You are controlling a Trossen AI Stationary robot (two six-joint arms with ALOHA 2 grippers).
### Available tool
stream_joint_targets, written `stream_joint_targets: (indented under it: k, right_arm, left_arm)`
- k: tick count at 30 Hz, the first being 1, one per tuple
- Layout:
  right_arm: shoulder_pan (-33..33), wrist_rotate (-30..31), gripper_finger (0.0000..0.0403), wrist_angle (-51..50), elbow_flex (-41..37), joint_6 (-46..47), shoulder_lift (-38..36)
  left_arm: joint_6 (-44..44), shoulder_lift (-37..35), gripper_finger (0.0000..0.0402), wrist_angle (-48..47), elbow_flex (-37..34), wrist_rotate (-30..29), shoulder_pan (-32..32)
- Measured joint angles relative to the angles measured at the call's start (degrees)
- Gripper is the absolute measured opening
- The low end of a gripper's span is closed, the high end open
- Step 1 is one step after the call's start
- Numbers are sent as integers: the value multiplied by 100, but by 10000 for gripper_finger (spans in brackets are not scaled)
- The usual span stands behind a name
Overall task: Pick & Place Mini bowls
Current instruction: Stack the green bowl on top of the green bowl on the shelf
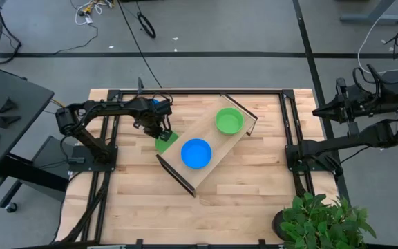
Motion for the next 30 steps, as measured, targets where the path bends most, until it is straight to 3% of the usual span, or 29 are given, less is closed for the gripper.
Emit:
stream_joint_targets:
  k: [18, 30]
  right_arm:
    - [1, 0, 23, -2, 1, 0, 0]
    - [1, 0, 23, -2, 0, 0, 2]
  left_arm:
    - [91, -16, 1, -22, 2, 95, 23]
    - [232, -500, 0, -393, 58, 13, 290]
